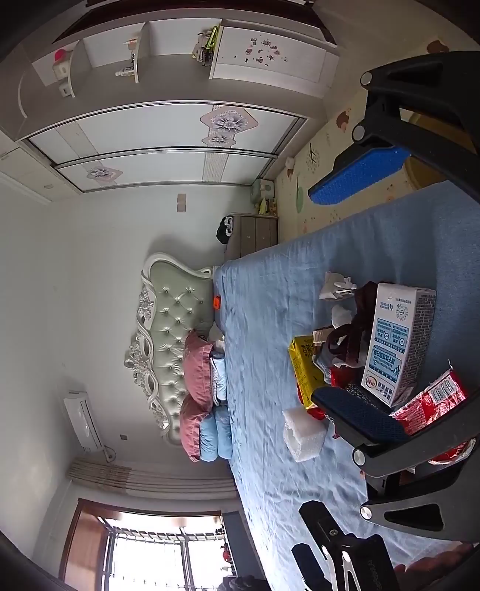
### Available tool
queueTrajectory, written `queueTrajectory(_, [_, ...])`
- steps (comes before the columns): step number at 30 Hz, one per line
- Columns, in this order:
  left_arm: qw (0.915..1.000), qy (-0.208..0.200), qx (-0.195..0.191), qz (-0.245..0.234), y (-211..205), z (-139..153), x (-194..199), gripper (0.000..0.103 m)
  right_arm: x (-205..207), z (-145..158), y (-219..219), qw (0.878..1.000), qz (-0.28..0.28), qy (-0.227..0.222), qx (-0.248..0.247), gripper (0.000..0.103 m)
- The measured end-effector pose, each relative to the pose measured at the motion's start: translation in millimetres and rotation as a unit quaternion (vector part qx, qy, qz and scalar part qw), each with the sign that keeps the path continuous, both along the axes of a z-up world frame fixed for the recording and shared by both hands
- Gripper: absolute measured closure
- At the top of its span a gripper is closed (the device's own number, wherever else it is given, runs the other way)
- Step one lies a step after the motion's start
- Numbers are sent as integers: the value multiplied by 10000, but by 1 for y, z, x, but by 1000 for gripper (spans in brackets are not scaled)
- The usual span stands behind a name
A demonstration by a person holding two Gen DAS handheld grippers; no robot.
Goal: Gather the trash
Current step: 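Move both tools toward the scattered items on the bed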
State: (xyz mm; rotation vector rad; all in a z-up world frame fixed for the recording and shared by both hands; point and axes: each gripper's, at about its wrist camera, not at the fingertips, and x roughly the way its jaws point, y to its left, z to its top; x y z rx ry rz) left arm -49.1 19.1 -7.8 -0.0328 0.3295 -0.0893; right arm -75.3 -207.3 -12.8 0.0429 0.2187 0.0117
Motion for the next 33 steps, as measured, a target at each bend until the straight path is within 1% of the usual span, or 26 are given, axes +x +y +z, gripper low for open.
queueTrajectory(5, [9996,-17,293,-19,-7,-6,-17,4,-15,-1,5,9999,131,-44,-20,8])
queueTrajectory(13, [9990,6,441,11,-8,-13,-41,4,-37,-2,8,9996,208,-120,-122,8])
queueTrajectory(17, [9982,91,592,45,-6,-13,-43,4,-44,-4,7,9996,207,-167,-100,8])
queueTrajectory(21, [9986,108,515,58,0,-18,-45,4,-47,-8,11,9994,258,-168,-170,8])
queueTrajectory(28, [9990,282,341,-55,2,-26,-35,4,-49,-15,15,9989,360,-181,-227,8])
queueTrajectory(33, [9988,331,366,-58,2,-29,-30,4,-46,-19,17,9989,414,-152,-128,8])
